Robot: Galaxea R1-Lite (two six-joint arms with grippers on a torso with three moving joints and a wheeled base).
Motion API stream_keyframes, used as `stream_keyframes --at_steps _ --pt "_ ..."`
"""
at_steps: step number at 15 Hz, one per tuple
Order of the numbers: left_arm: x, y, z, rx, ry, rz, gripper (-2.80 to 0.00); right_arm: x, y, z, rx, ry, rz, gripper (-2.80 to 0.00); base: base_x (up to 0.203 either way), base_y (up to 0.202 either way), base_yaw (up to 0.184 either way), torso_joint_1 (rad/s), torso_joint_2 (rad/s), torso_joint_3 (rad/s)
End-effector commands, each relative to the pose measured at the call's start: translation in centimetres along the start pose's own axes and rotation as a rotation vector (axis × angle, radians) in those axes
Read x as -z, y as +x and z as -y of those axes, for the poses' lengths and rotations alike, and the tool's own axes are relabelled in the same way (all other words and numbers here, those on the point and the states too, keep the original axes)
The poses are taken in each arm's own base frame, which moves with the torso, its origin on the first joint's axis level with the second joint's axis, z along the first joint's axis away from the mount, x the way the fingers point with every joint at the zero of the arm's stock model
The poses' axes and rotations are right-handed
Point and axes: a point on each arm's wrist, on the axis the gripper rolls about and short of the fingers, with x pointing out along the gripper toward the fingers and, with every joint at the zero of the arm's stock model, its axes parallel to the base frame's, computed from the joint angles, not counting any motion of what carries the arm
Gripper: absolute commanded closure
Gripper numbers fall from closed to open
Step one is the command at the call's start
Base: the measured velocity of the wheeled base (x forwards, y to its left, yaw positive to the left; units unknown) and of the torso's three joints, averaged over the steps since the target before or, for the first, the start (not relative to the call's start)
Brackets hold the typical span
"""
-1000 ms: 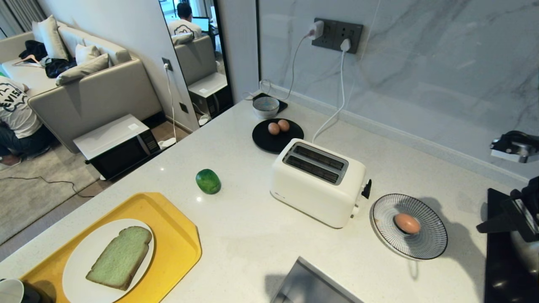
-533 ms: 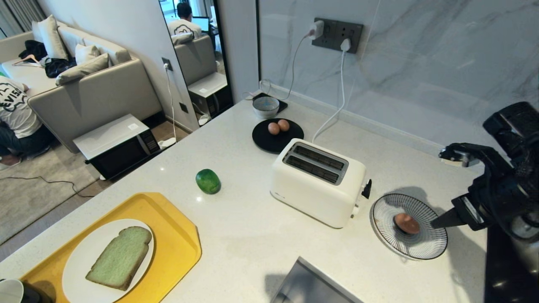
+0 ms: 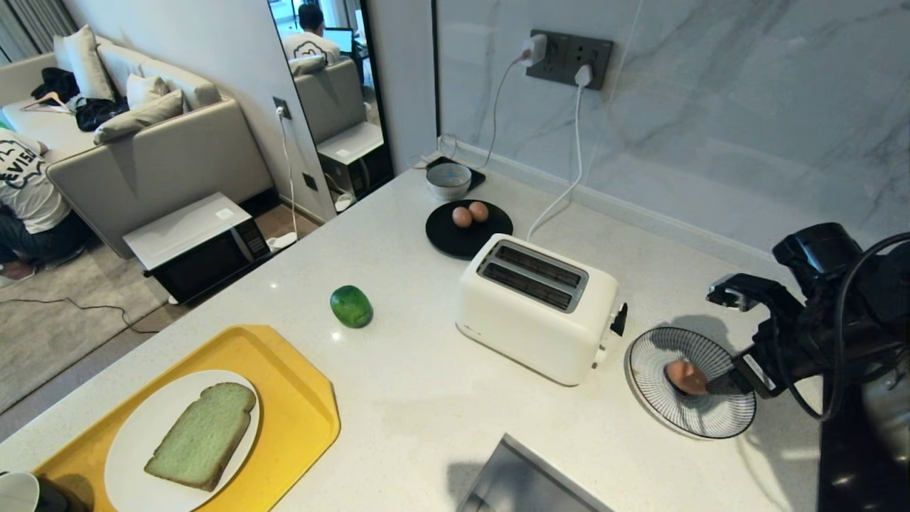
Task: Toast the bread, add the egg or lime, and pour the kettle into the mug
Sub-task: Pick up the egg
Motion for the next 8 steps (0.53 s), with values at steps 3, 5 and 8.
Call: stream_keyframes --at_steps 3,5,8 --pt "0.0 0.0 0.0 0.000 0.000 -0.001 0.00 -0.3 1.9 0.2 -0.017 -0.003 -0.031 -2.80 0.000 0.000 0.000 0.000 0.00 0.000" --pt "0.0 0.0 0.0 0.000 0.000 -0.001 0.00 -0.6 2.8 0.2 -0.016 -0.004 -0.024 -2.80 0.000 0.000 0.000 0.000 0.00 0.000" --pt "0.0 0.0 0.0 0.000 0.000 0.000 0.00 -0.7 4.1 0.3 -0.016 -0.008 -0.031 -2.80 0.000 0.000 0.000 0.000 0.00 0.000"
